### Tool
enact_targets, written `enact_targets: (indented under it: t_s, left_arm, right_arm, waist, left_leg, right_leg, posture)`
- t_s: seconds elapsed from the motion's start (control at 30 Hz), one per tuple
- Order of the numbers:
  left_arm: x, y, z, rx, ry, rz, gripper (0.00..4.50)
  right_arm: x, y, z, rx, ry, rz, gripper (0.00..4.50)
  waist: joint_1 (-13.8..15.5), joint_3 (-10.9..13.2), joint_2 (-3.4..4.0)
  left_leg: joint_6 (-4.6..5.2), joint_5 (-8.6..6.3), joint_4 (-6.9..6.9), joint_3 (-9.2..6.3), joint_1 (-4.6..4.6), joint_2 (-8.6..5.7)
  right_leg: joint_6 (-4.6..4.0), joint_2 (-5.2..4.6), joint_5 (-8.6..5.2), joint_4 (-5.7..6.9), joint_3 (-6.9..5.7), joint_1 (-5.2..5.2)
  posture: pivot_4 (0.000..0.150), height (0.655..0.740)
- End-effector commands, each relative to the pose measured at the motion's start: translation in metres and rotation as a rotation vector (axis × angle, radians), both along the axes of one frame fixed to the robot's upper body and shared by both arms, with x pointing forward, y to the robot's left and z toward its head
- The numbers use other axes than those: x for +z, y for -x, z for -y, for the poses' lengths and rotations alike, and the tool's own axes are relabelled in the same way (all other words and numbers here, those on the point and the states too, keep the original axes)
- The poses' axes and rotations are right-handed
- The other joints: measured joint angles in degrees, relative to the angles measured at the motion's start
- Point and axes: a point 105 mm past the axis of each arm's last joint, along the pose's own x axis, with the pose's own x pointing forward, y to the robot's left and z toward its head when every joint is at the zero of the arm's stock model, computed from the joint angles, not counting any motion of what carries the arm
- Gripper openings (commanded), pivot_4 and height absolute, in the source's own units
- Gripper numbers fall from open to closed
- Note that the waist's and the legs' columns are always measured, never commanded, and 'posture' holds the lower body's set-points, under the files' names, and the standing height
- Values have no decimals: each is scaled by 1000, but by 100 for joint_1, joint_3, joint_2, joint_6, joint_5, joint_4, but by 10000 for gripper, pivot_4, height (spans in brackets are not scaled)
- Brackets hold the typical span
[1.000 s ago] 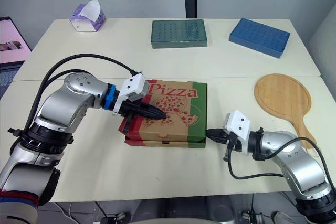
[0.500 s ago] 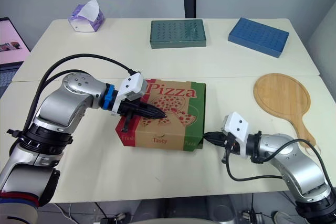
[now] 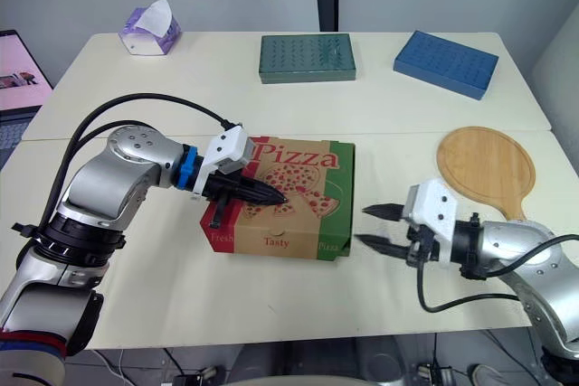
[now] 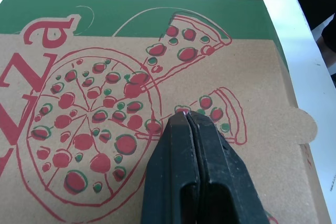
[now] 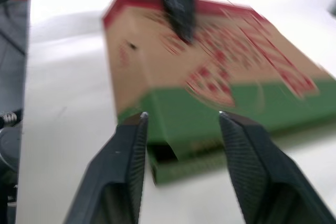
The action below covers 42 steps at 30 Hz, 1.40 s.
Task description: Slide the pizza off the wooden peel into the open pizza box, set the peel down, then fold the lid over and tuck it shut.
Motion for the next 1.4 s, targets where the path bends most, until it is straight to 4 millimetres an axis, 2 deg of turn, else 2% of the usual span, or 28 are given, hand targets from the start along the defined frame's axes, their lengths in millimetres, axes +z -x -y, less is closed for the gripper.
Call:
enact_targets:
  t_s: [0.03, 0.17, 0.3, 0.43, 0.53, 0.63, 1.0, 1.4]
  left_arm:
    - [7, 1, 2, -20, 9, 27, 0]
    - [7, 2, 2, -23, 8, 27, 0]
    - [7, 2, 2, -22, 9, 27, 0]
    - [7, 2, 2, -22, 11, 27, 0]
    - [7, 3, 2, -22, 12, 26, 0]
    - [7, 3, 2, -22, 13, 25, 0]
    - [7, 4, 2, -27, 13, 20, 0]
    - [7, 7, 2, -42, 10, 10, 0]
  right_arm:
    - [-1, 0, -17, 30, 42, 117, 21573]
    - [-11, -3, -25, 40, 90, 177, 21573]
    - [-20, -4, -25, 50, 133, 213, 21573]
    - [-16, -12, -23, 28, 125, 276, 21573]
    - [-16, -12, -23, 31, 117, 275, 27416]
    - [-17, -11, -24, 45, 126, 281, 37452]
    - [-13, -23, -24, -7, 147, 348, 37452]
    - [17, -36, -27, -75, 73, 449, 37452]
  waist:
    - [0, 0, 0]
    - [1, 0, 0]
    - [2, 0, 0]
    - [4, 0, 0]
    - [5, 0, 0]
    - [6, 0, 0]
    - [10, 0, 0]
    - [-8, 0, 0]
  left_leg:
    - [0, 0, 0, 1, 0, 0]
    - [0, 0, 2, 1, -1, -1]
    - [0, 0, 2, 1, -1, -1]
    - [0, 0, 2, 1, -1, 0]
    - [0, 0, 2, 1, -1, 0]
    - [0, 0, 2, 0, -1, 0]
    - [0, 0, 2, 0, -1, 0]
    - [0, 0, 2, 1, 1, 1]
  right_leg:
    - [0, 0, 0, -2, 0, 0]
    - [0, 0, 0, -2, 0, -1]
    - [0, 0, 0, -2, 0, -1]
    - [0, 0, 0, -2, 0, -2]
    - [0, 0, 0, -1, 0, -1]
    - [0, 0, 0, -1, 0, -1]
    - [0, 0, 0, -1, 0, -2]
    - [0, 0, 0, 3, 0, -2]
  posture:
    - [1500, 7400]
    - [1500, 7400]
    - [1500, 7400]
    - [1500, 7400]
    - [1500, 7400]
    - [1500, 7400]
    - [1500, 7400]
    - [1500, 7400]
